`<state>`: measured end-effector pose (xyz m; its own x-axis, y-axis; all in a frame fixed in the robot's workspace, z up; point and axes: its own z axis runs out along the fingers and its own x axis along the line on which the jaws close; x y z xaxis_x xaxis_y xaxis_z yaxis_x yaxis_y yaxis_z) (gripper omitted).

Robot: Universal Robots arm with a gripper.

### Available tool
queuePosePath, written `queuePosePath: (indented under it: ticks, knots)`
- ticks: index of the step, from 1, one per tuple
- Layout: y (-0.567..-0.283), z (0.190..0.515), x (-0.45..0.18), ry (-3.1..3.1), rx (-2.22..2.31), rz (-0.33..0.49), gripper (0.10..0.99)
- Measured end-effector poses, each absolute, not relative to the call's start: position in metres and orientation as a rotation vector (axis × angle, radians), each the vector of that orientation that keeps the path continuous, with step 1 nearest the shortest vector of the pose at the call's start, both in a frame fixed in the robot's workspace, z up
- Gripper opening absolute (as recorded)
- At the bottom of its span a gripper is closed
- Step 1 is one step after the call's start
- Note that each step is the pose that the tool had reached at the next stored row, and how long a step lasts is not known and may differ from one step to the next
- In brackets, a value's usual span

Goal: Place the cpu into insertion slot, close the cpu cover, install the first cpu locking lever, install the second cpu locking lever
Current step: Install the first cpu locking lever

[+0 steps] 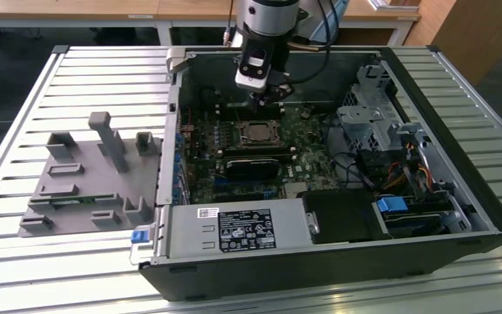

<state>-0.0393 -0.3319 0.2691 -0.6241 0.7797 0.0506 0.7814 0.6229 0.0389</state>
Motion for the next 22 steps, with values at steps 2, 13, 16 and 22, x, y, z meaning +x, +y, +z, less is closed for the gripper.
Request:
queuePosePath:
  ticks: [2,13,16,22]
  knots:
    - [-0.3319,0.2691,-0.0393,-2.819,-1.316,-0.088,0.106]
    - [-0.3319,0.2689,-0.0393,-2.930,-1.031,-0.083,0.106]
    - [-0.3319,0.2688,-0.0393,-2.955,-0.950,-0.082,0.106]
    - [-0.3319,0.2684,-0.0393,-3.000,-0.785,-0.078,0.106]
